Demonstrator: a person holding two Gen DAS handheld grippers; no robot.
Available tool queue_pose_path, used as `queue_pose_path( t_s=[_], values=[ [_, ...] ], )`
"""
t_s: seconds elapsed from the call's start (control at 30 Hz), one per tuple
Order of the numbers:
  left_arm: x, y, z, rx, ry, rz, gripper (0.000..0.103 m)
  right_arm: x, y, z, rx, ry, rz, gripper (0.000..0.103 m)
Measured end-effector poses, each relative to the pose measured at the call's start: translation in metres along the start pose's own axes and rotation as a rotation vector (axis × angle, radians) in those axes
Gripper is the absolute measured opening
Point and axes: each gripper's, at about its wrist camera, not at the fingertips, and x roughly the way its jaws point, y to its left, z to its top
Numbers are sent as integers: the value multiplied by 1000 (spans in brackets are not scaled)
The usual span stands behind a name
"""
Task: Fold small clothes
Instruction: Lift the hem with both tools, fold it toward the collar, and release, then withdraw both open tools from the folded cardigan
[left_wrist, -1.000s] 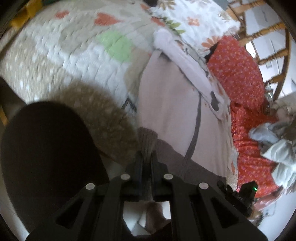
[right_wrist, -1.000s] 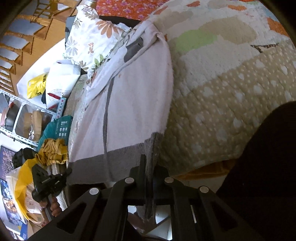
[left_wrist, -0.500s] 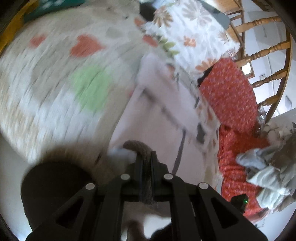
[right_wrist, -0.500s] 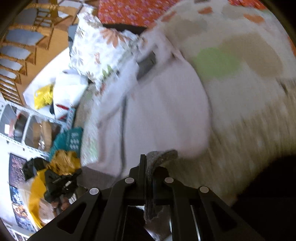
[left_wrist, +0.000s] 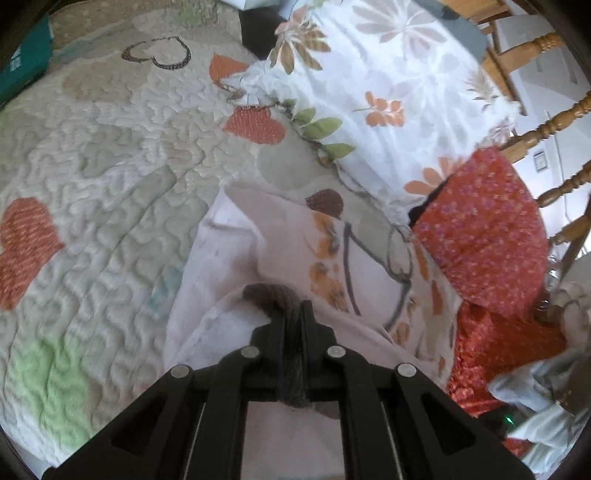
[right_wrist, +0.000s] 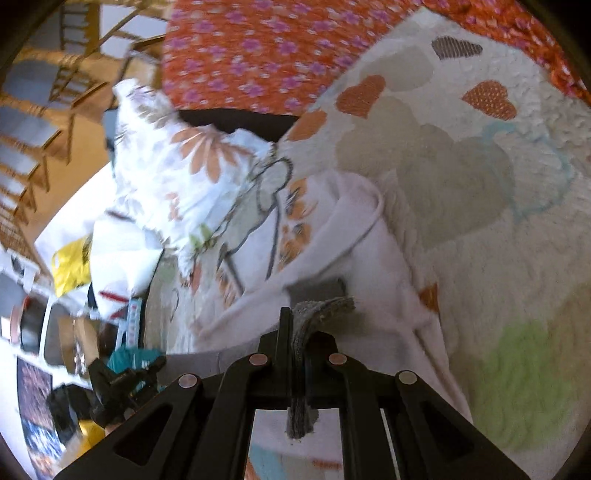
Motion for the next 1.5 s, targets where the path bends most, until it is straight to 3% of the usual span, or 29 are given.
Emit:
queue_pose_path(
  t_s=[0.27,0.4,0.43,0.47,0.5,0.57,0.7,0.77,0.97,1.1,1.33,1.5],
  values=[
    [36,12,30,-67,7,26,7,39,-11,40,27,23,-20,5],
    [48,22,44,-144,4,3,9,61,-19,60,75,43,-6,8],
    [49,23,47,-157,-15,8,11,68,-22,67,96,46,2,8],
    [48,23,52,-160,-32,23,22,72,-24,70,111,49,0,8],
    [47,24,56,-164,-50,31,37,77,-27,74,132,48,-2,11],
    [43,25,65,-185,-83,35,49,82,-32,81,166,32,-3,23],
    [34,21,76,-168,-90,34,52,84,-33,93,206,-2,12,46],
    [27,18,75,-137,-97,45,56,79,-29,98,190,-25,-12,51],
    [10,18,49,-58,-62,80,61,53,-17,89,86,-34,-69,55],
    [4,25,17,-32,-12,94,65,34,-24,59,23,-12,-110,56],
    [-11,33,-54,73,35,185,65,-10,-39,-4,-46,10,-150,56],
    [-32,22,-101,184,27,234,66,-42,-42,-48,-124,0,-218,60]
  ],
)
